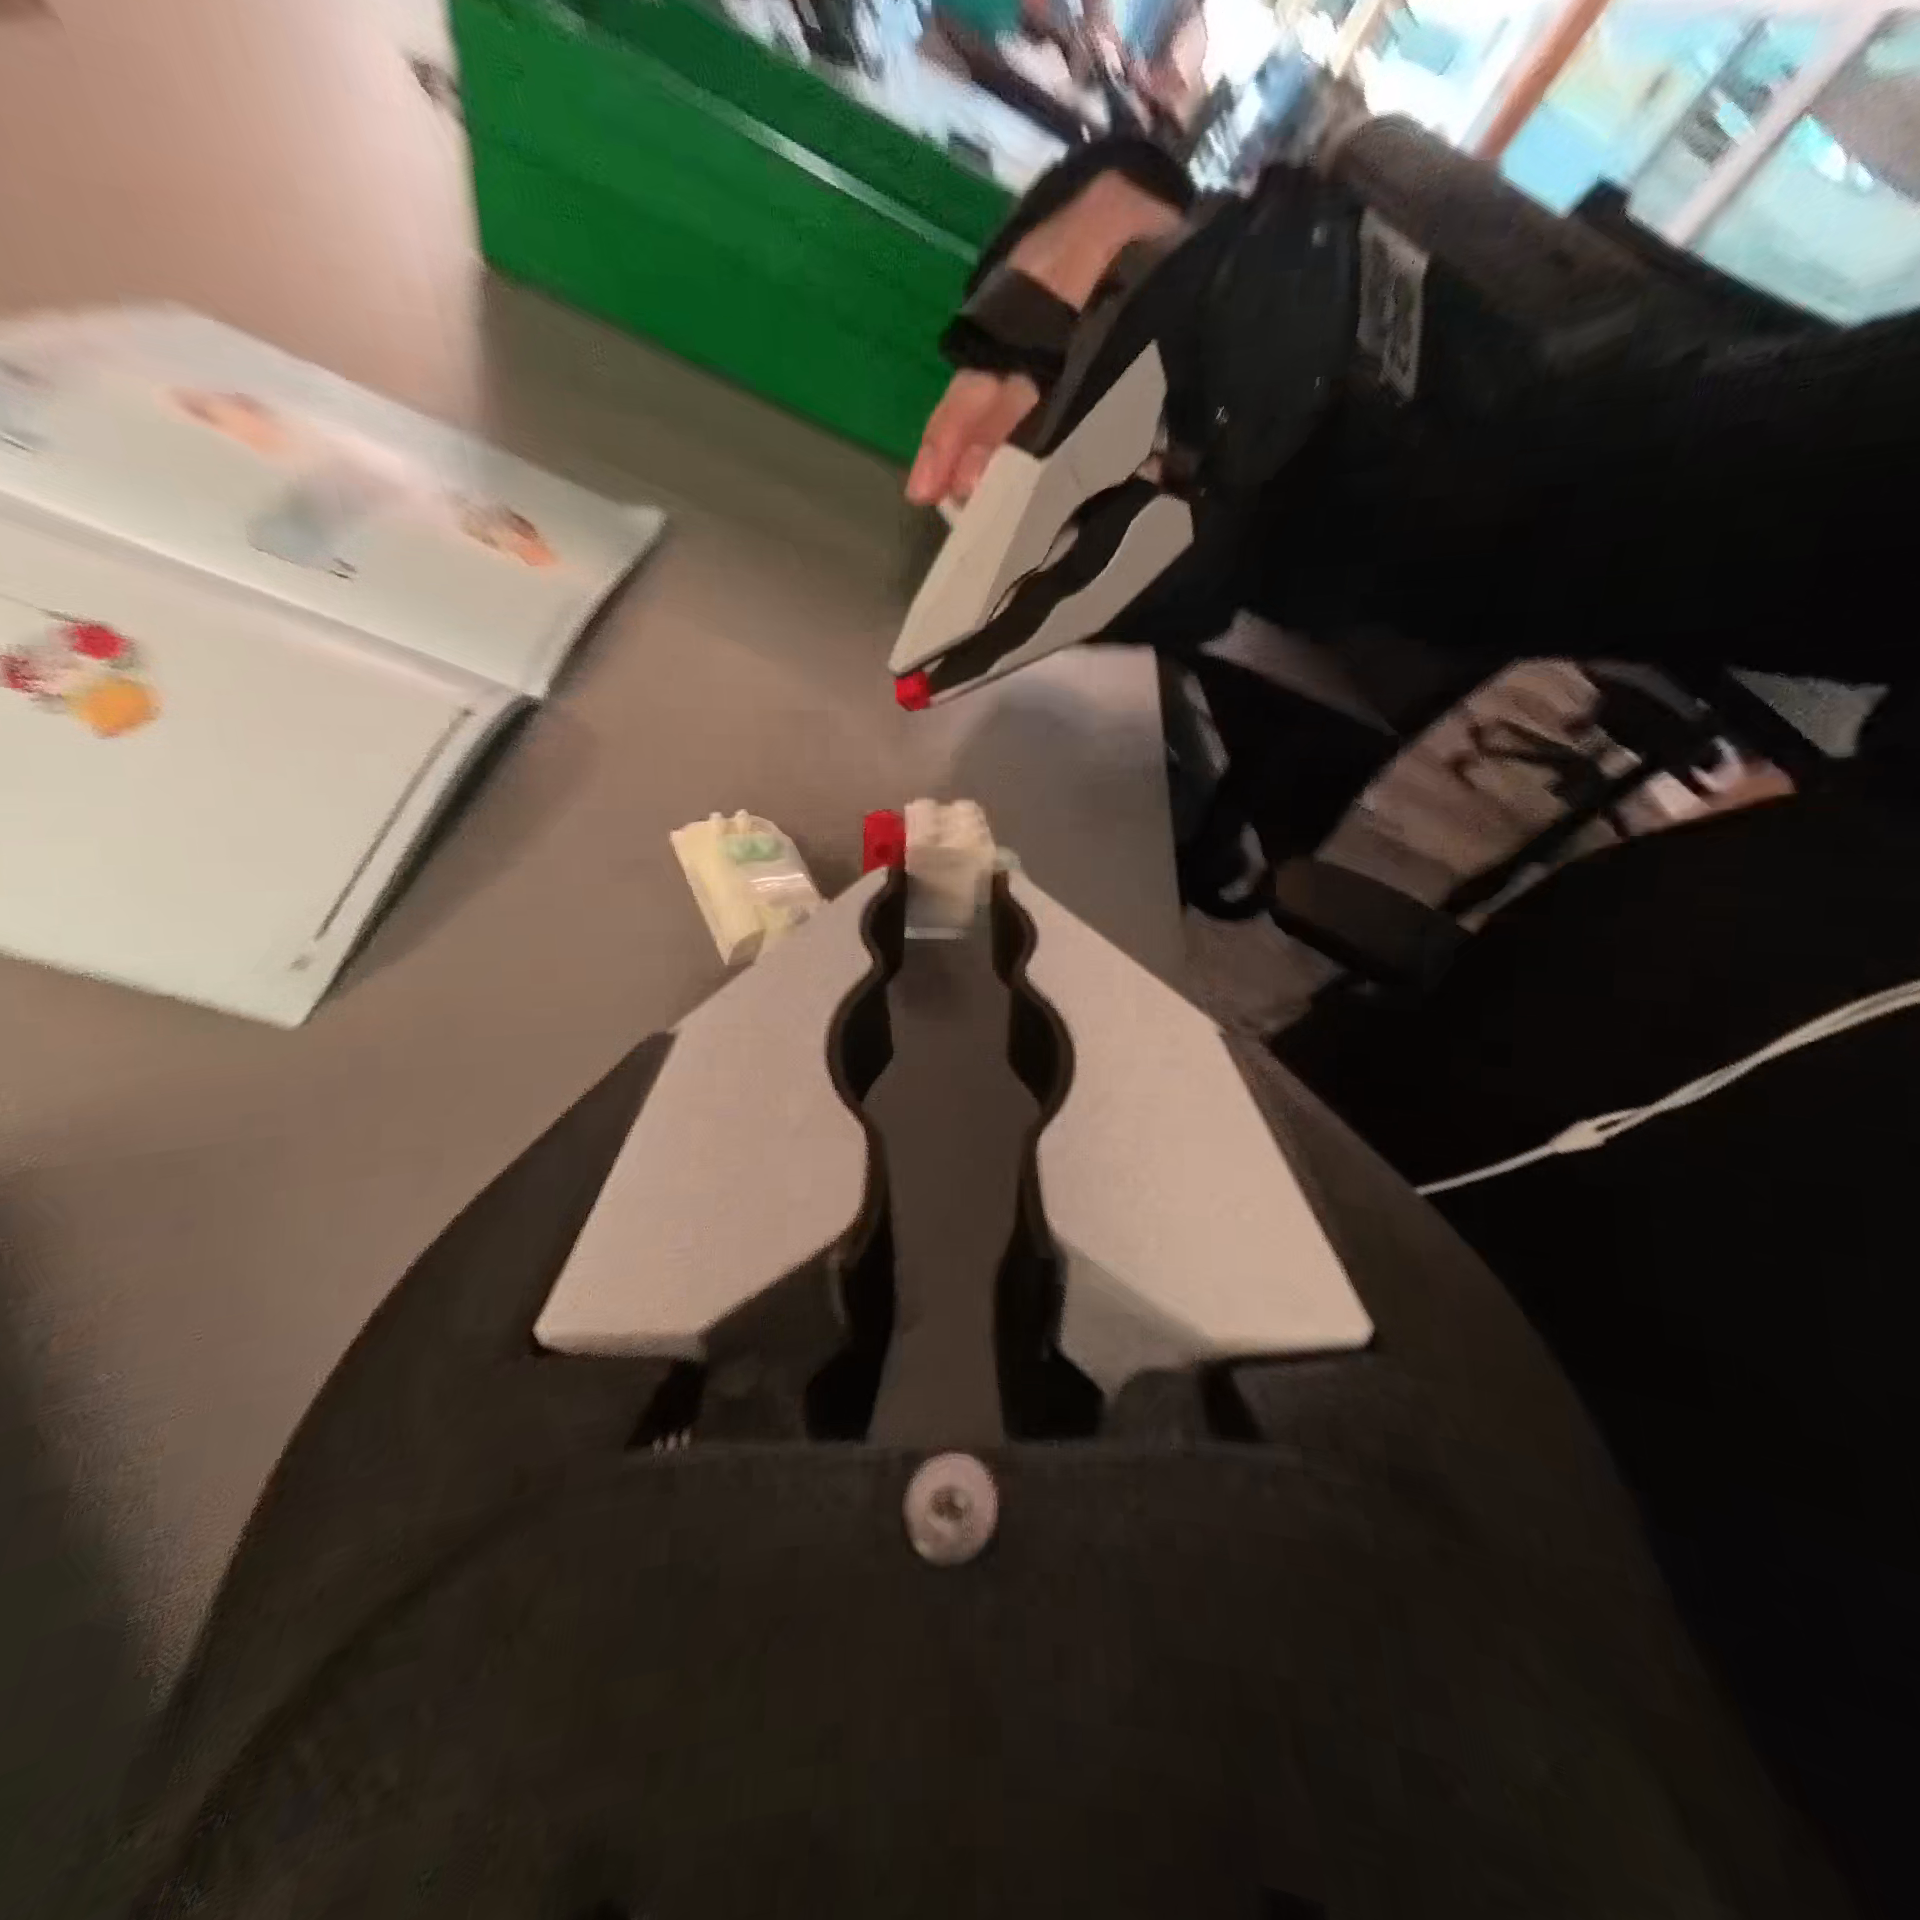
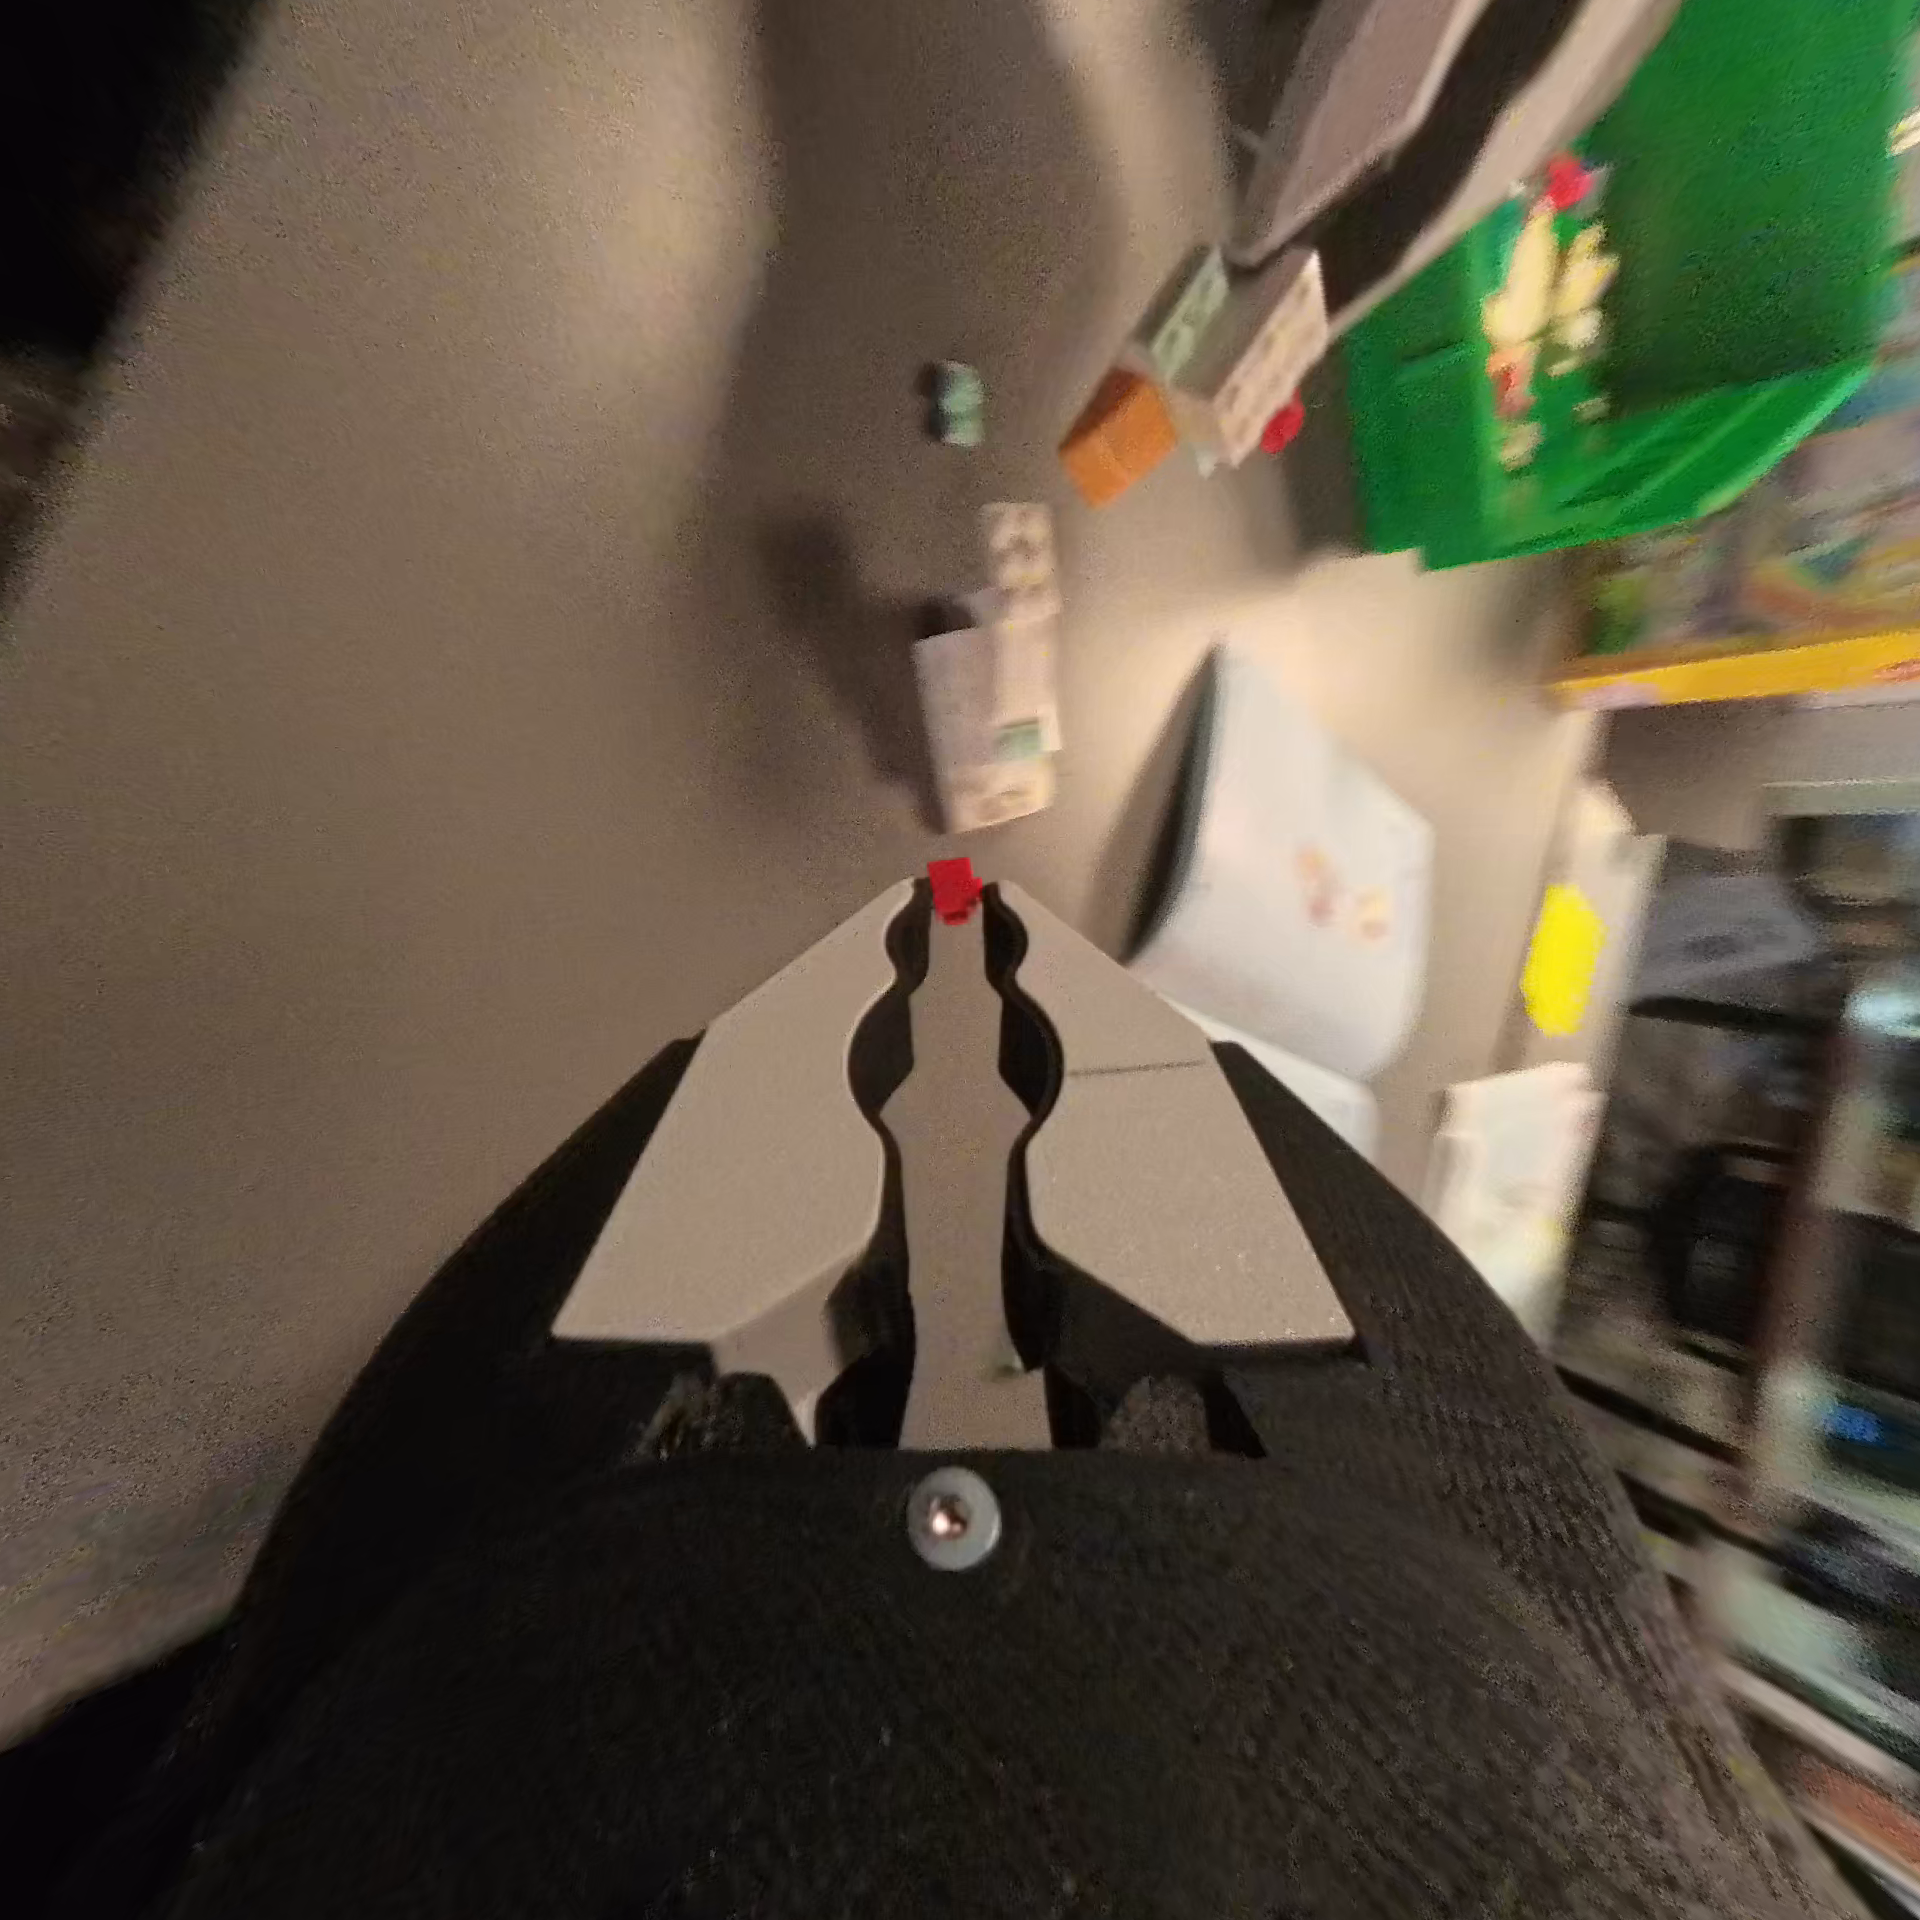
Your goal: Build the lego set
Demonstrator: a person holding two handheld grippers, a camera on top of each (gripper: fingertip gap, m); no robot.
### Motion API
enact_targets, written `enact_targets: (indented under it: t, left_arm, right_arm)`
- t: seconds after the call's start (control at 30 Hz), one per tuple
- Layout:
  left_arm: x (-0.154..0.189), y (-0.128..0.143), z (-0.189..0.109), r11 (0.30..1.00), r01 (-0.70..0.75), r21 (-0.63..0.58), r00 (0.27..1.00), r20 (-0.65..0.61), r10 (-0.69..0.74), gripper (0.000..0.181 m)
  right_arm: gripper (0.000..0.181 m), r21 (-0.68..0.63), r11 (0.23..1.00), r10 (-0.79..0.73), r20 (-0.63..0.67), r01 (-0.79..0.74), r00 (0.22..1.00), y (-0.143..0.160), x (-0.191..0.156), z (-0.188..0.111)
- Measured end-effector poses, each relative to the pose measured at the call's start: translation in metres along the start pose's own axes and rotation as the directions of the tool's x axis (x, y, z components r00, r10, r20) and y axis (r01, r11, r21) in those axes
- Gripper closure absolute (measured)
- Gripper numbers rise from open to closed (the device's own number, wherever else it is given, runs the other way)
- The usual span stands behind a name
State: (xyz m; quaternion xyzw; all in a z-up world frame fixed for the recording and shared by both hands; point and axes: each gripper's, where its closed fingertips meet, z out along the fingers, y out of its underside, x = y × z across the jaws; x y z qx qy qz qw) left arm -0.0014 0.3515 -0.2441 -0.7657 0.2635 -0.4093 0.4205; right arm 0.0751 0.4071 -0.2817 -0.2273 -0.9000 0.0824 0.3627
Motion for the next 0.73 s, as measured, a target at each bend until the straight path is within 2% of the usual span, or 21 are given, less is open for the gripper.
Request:
enact_targets:
  t: [0.03, 0.1, 0.2, 0.37, 0.53, 0.6, 0.73]
  left_arm:
    - [-0.004, 0.002, 0.011, 0.998, 0.026, -0.064, 0.998, -0.048, -0.029, 0.166]
    - [-0.012, 0.007, 0.029, 0.978, 0.079, -0.193, 0.984, -0.143, -0.107, 0.166]
    - [-0.026, 0.006, 0.051, 0.951, 0.137, -0.278, 0.948, -0.242, -0.208, 0.166]
    - [-0.046, -0.019, 0.071, 0.949, 0.242, -0.201, 0.906, -0.303, -0.296, 0.166]
    - [-0.051, -0.012, 0.075, 0.948, 0.261, -0.182, 0.913, -0.273, -0.304, 0.166]
    - [-0.05, -0.014, 0.072, 0.946, 0.283, -0.155, 0.905, -0.284, -0.317, 0.166]
    - [-0.054, -0.016, 0.066, 0.955, 0.272, -0.118, 0.921, -0.255, -0.294, 0.166]
  right_arm:
    - [0.173, 0.028, 0.997, 0.069, 0.066, -0.071, 0.995, 0.003, -0.012, -0.002]
    - [0.173, 0.062, 0.982, 0.163, 0.168, -0.176, 0.972, 0.005, -0.031, -0.003]
    - [0.173, 0.085, 0.969, 0.209, 0.221, -0.232, 0.953, 0.013, -0.044, 0.003]
    - [0.173, 0.151, 0.938, 0.265, 0.261, -0.311, 0.928, 0.016, -0.047, 0.013]
    - [0.173, 0.208, 0.911, 0.296, 0.273, -0.357, 0.915, 0.02, -0.044, 0.021]
    - [0.166, 0.22, 0.896, 0.321, 0.278, -0.385, 0.905, 0.021, -0.042, 0.021]
    - [0.155, 0.18, 0.839, 0.461, 0.266, -0.514, 0.846, 0.029, -0.038, 0.017]
